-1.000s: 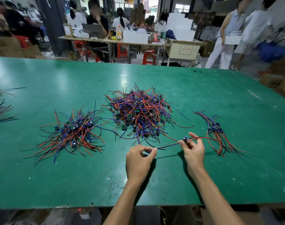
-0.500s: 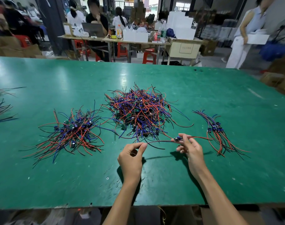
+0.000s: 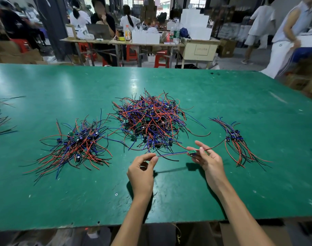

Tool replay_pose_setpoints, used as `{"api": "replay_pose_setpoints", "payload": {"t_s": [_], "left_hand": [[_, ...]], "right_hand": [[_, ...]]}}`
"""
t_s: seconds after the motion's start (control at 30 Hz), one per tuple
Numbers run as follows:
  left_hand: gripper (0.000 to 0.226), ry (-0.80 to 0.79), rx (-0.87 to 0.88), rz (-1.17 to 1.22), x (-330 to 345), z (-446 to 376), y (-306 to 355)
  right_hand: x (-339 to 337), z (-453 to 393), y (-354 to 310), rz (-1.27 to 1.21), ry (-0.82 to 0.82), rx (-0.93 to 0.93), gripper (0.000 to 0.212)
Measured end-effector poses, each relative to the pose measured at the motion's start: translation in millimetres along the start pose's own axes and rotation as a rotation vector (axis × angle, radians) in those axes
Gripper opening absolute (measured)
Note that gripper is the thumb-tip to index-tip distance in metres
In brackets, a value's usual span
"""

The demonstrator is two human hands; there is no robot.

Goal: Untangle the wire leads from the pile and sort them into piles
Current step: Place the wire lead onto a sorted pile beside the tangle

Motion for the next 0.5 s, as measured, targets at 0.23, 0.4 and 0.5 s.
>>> {"api": "replay_pose_setpoints", "payload": {"t_s": [0.23, 0.4, 0.5], "left_hand": [[0.016, 0.004, -0.021, 0.005, 0.3, 0.9, 0.7], [0.011, 0.01, -0.05, 0.018, 0.0, 1.7, 0.0], [0.01, 0.019, -0.06, 0.016, 0.5, 1.2, 0.1]], "right_hand": [[0.1, 2.3, -0.4, -0.008, -0.009, -0.014, 0.024], [1.7, 2.6, -1.1, -0.041, 0.067, -0.018, 0.019], [2.5, 1.9, -0.5, -0.064, 0.138, -0.014, 0.017]]}}
Point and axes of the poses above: each hand's wrist, its own z-axis away from the middle knuckle, its own x-axis out of the palm, y = z × x, the point moved 2 cm from there along -z, towards the middle knuckle, and after that the axes turned 8 degrees about x, right-handed, at the moved point
